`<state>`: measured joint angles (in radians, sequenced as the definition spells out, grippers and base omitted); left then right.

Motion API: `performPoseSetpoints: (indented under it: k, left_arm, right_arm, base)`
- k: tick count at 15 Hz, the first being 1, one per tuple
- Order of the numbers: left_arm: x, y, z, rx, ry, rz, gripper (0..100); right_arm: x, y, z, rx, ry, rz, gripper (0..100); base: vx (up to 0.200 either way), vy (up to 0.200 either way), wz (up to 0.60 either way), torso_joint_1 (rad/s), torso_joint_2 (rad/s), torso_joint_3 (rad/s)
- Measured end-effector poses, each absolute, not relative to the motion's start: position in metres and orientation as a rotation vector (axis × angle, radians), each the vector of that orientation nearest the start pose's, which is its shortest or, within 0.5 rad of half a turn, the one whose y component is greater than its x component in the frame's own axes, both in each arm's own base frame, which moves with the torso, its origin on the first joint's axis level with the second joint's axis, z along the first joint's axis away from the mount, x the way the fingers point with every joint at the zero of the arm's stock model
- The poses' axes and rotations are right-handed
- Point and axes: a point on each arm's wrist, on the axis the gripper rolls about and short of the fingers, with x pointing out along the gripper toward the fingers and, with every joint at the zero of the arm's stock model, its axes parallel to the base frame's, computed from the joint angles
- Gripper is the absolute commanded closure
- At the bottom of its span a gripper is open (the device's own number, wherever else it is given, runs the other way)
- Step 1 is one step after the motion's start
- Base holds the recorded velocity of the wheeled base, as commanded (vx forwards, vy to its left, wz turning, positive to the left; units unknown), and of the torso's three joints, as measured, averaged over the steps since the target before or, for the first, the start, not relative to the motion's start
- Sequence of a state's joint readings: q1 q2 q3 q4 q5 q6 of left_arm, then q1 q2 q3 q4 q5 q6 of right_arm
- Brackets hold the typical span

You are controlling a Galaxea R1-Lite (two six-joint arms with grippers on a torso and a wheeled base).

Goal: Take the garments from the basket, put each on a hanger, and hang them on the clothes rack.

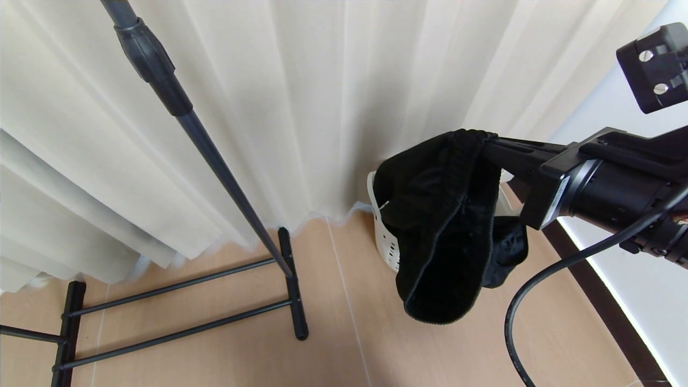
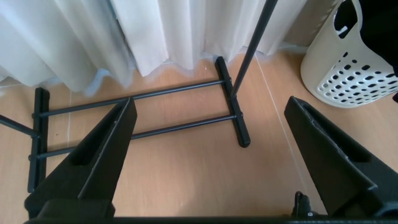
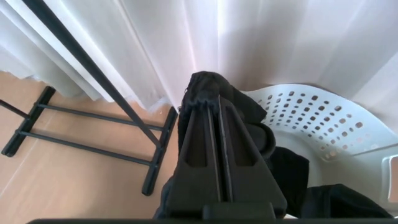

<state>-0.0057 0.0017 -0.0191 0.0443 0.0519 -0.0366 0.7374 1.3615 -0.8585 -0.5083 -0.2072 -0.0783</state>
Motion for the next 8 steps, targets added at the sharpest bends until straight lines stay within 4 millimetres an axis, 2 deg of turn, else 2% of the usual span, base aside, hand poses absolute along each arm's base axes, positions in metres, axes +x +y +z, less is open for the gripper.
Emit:
performPoseSetpoints:
  k: [3, 8]
  left_arm:
    - [-0.0243, 0.0013, 0.0764, -0.037, 0.026, 0.047, 0]
    - [-0.0244, 0.0013, 0.0768, -0.037, 0.025, 0.047, 0]
  right_arm:
    - [0.1729, 0.1508, 0.2736, -0.110, -0.026, 0.528, 100]
    - [0.1733, 0.1511, 0.2736, -0.111, -0.026, 0.528, 100]
  base:
    - [0.000, 0.000, 0.00, 0.001, 0.00, 0.024]
    - [0.000, 0.000, 0.00, 0.002, 0.00, 0.178]
